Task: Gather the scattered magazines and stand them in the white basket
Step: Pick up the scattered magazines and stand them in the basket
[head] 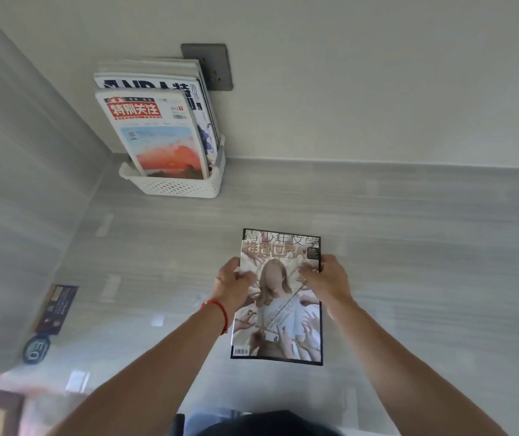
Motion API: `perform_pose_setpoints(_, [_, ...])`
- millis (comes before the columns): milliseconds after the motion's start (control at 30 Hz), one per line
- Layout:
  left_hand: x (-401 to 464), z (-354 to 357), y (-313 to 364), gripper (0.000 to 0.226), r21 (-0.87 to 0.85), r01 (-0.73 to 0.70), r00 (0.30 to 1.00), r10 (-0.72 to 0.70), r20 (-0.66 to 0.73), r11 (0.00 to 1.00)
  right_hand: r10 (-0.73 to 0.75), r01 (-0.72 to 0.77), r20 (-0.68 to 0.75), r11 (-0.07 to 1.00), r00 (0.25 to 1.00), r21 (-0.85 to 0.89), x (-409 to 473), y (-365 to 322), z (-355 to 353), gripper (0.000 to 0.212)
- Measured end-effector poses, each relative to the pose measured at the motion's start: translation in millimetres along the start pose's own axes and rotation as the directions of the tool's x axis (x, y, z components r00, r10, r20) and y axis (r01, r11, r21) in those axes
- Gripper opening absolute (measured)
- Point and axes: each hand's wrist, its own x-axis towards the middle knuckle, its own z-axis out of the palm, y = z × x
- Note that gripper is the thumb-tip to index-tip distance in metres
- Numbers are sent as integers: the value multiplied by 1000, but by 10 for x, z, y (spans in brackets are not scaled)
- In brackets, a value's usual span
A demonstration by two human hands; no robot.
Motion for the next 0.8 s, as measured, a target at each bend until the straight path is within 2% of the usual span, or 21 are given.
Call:
perform_pose_setpoints(67, [83,-320,100,30,-6,-111,994,111,19,994,-18,16,47,999,999,31,1,-167,123,6])
perform_pose_setpoints(167, [284,-856,251,18,-49,-200,978,203,48,979,43,-42,196,999,980,-6,-9,-418,355,25])
perform_pose_setpoints(267, [487,-1402,435,25,-102,-255,964,261,50,962,-54,52,234,999,971,14,-91,-723,639,9])
perform_pose_setpoints(367, [666,-1898,710,18,-81,-348,934,353,59,934,-251,270,142,954,957,-132,-114,-1211,905,19])
perform_pose_setpoints(433, [802,-2205,942,17,-36,-444,895,444,25,896,-372,380,77,912,925,-155,-105,-1604,1048,30])
perform_pose_setpoints(500, [929,-2486,1190,6,72,-543,837,546,-31,837,-461,456,1,878,887,-145,-104,-1999,1163,30])
perform_pose_setpoints(567, [1023,-2722,1441,3,152,-631,755,647,-101,760,-514,506,-65,856,855,-105,-106,-2385,1264,20])
perform_pose_setpoints(667, [1054,-2959,1780,16,194,-731,628,757,-181,654,-584,577,-140,811,799,-92,-50,-2859,1406,22])
perform_pose_setpoints(733, [1078,-3051,1929,17,199,-746,602,771,-209,636,-604,596,-168,797,779,-98,1,-3079,1484,16])
perform_pose_setpoints(800, [1136,-3094,2009,16,221,-726,612,758,-224,652,-571,572,-167,819,804,-46,84,-3184,1555,13])
